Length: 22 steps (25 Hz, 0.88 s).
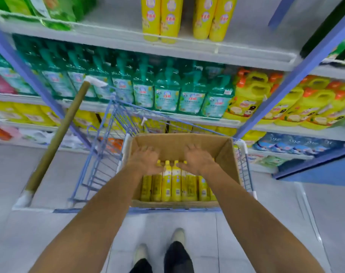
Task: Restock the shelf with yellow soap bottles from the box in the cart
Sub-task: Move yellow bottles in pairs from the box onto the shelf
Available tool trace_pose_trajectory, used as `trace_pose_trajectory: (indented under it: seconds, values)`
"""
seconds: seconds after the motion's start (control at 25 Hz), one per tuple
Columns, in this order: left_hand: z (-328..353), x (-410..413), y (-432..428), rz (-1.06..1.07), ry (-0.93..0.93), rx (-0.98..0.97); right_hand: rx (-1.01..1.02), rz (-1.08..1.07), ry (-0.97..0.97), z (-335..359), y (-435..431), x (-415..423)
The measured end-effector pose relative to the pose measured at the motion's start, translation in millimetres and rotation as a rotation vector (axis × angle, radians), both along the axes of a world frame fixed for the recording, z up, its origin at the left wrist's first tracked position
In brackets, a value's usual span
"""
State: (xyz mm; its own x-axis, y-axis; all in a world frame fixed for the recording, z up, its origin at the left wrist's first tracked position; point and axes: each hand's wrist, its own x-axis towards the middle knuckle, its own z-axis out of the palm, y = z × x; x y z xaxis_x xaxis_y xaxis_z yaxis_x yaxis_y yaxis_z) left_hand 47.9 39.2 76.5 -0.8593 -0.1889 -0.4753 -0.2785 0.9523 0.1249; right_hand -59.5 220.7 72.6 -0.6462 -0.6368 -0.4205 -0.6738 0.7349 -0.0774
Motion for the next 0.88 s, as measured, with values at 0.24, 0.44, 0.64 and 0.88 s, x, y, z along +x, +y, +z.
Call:
trace_pose_trajectory:
  seconds: [0.24, 0.44, 0.64, 0.88]
  values:
    - [-81, -14, 10, 0.068, -0.128, 0.068, 0.076, 0.002, -0.117, -89, 30, -28]
    - [-159, -25, -5, 0.149, -0.245, 0.15, 0.156, -0.065, -0.17, -155, 40, -51]
    - [-233, -51, -27, 0.224, -0.292, 0.242, 0.125, -0.191, -0.208, -223, 37, -75]
    - [-300, -107, -31, 0.332, -0.146, 0.378, 0.05, -0.339, -0.236, -281, 29, -88]
